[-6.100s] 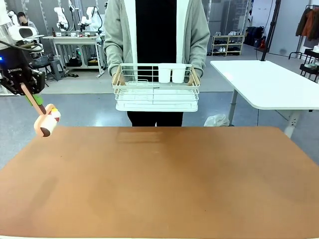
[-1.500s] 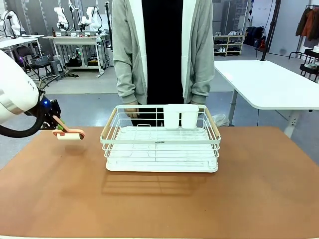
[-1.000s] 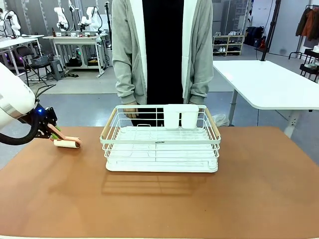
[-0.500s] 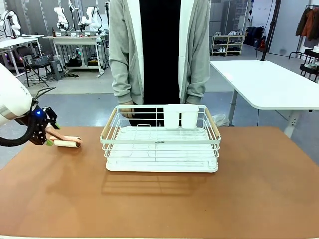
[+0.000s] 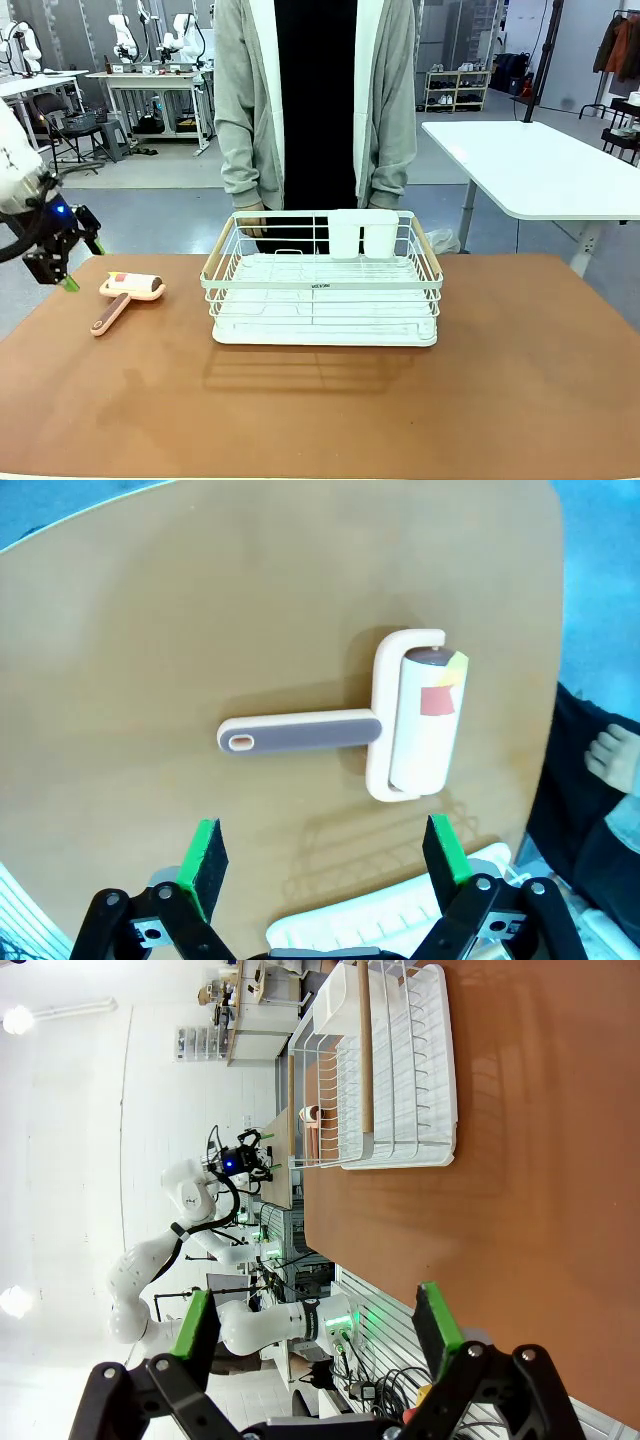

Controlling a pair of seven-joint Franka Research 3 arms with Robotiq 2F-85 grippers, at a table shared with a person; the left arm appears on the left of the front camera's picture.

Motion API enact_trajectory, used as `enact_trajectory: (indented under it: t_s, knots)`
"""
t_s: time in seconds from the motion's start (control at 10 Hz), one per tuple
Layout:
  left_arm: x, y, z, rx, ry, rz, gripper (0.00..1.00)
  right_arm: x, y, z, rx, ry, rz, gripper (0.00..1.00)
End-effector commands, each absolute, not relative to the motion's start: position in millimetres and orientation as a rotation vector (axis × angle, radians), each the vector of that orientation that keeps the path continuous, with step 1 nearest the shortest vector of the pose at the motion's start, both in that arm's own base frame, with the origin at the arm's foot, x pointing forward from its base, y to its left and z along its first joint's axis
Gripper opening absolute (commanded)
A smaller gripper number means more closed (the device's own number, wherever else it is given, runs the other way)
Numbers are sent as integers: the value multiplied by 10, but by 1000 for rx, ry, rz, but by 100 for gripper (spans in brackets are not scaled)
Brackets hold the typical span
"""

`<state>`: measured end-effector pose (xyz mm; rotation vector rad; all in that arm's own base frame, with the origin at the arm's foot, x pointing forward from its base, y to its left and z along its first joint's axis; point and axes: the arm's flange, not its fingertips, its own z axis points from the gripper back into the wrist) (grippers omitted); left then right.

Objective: Clean the table.
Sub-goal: Place the Lint Roller down when the Dish drying rack is positioned in the middle of the table.

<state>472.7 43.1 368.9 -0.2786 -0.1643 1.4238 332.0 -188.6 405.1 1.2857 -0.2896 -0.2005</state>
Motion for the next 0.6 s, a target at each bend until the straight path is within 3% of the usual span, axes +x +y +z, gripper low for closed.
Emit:
enact_trajectory:
  t_s: [0.0,0.5]
  knots:
    - [4731,342,3940,-246,-142,1466,100,3306,-1876,4068,1298,-311,-184,100]
    - [4721,397,3832,-276,-165,1439,100,3306,-1876,4068,1298,-311,-184,100]
